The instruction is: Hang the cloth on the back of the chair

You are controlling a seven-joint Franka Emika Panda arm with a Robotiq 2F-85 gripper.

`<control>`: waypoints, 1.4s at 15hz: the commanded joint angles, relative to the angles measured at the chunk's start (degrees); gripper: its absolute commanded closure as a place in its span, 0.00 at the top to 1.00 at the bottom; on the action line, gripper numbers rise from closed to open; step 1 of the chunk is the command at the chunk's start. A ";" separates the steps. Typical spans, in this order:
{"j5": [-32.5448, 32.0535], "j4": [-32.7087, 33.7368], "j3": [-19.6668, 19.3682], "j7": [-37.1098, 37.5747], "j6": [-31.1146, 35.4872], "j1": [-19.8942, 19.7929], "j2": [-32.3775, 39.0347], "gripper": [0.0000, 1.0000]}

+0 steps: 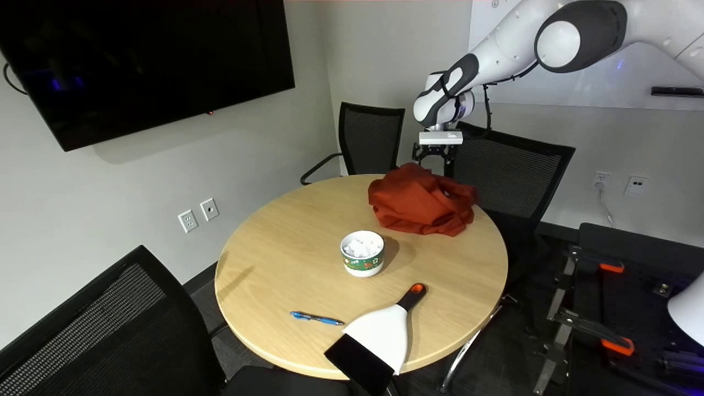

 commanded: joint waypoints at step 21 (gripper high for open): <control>-2.45 18.72 -3.62 15.75 -4.11 1.69 11.88 0.00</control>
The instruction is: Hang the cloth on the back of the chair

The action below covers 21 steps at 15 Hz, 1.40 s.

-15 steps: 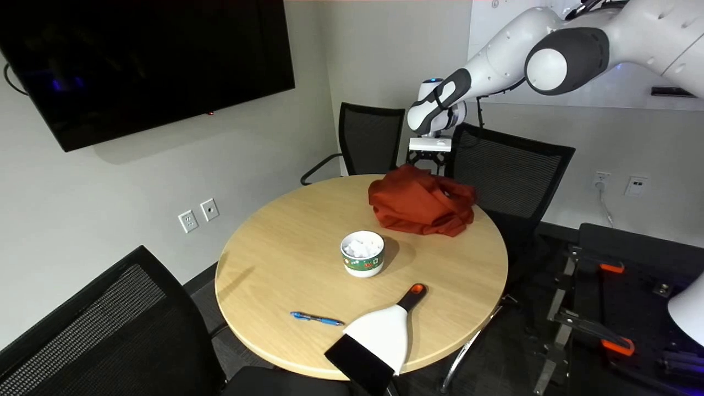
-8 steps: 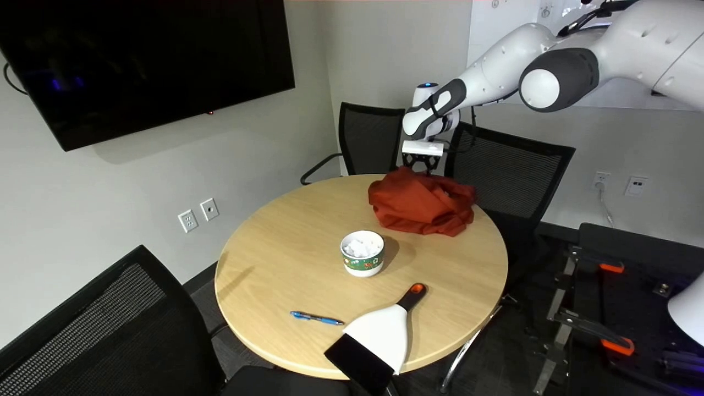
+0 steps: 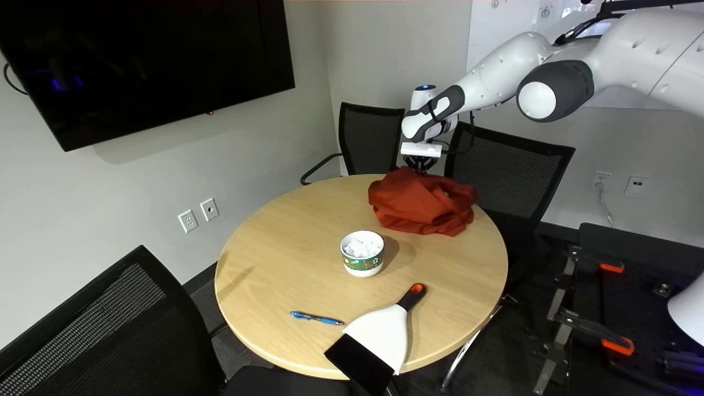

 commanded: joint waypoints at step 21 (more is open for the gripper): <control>-15.86 -24.24 -14.70 -7.71 -2.83 8.32 -28.15 0.03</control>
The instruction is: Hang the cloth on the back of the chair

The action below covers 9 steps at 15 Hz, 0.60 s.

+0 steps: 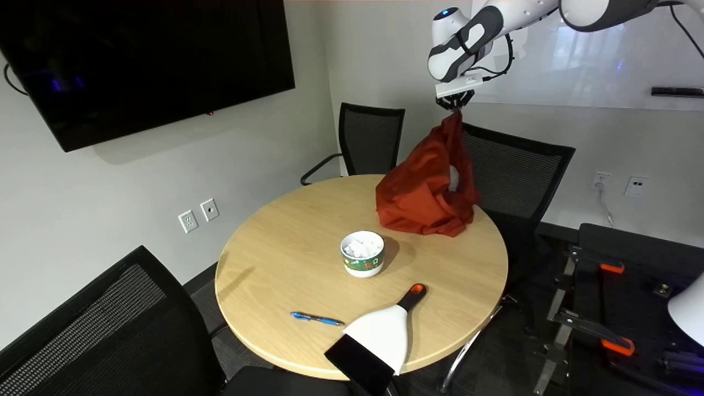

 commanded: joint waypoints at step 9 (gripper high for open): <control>-4.08 -3.14 -4.69 -1.97 0.13 4.23 -14.53 0.01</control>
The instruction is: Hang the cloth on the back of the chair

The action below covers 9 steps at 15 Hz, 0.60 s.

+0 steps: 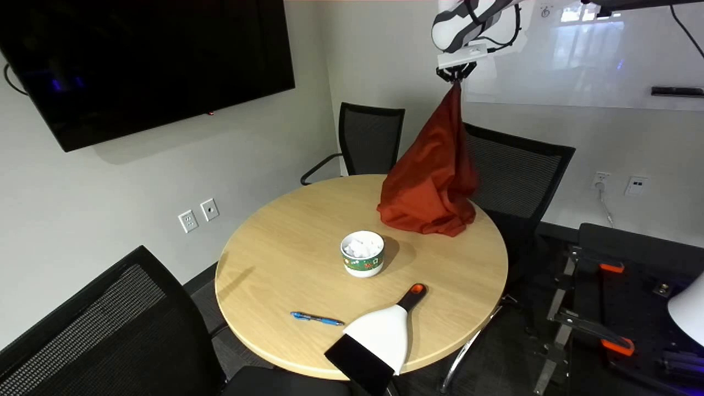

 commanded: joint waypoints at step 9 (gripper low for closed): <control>-6.68 -3.27 -3.22 -3.72 -1.63 2.60 -17.44 0.01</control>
